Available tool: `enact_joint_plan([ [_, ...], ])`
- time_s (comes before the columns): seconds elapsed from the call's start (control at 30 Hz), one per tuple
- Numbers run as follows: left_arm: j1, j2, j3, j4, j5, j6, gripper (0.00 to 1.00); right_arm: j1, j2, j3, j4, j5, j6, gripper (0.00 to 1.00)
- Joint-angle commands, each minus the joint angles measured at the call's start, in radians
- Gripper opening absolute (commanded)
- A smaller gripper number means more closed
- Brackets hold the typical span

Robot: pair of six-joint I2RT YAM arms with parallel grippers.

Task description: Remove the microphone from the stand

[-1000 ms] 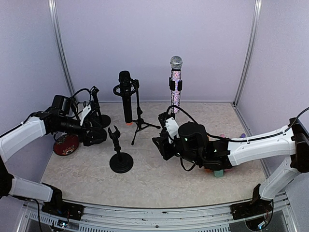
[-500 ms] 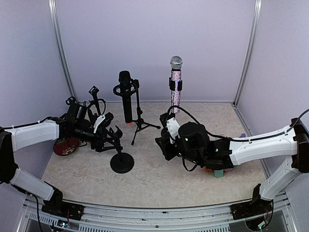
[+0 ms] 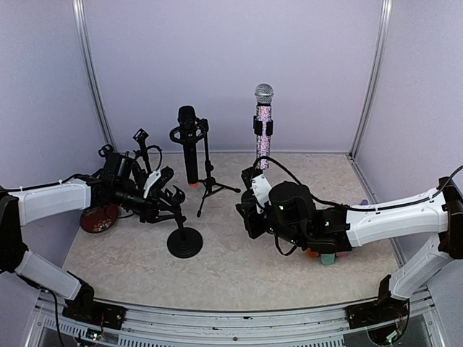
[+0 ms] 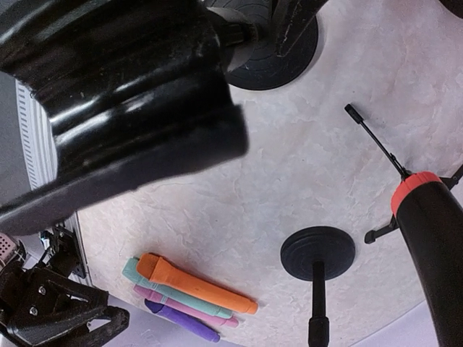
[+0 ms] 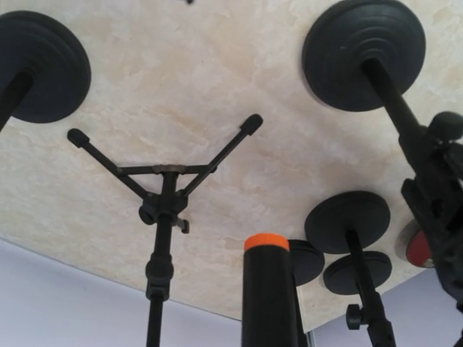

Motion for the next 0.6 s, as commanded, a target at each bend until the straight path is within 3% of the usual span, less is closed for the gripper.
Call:
enact_joint_plan([
  [0.0, -0.003, 0.014, 0.03, 0.026, -0.022, 0.028, 0.31, 0.006, -0.015, -0.012, -0.006, 0.012, 0.016, 0.19],
  [0.3, 0.058, 0.039, 0.057, 0.036, -0.171, 0.118, 0.12, 0.005, -0.024, -0.028, -0.001, 0.017, 0.019, 0.14],
  [0.57, 0.147, 0.107, 0.137, 0.074, -0.242, 0.194, 0.1, 0.005, -0.022, -0.032, 0.002, 0.018, 0.021, 0.12],
])
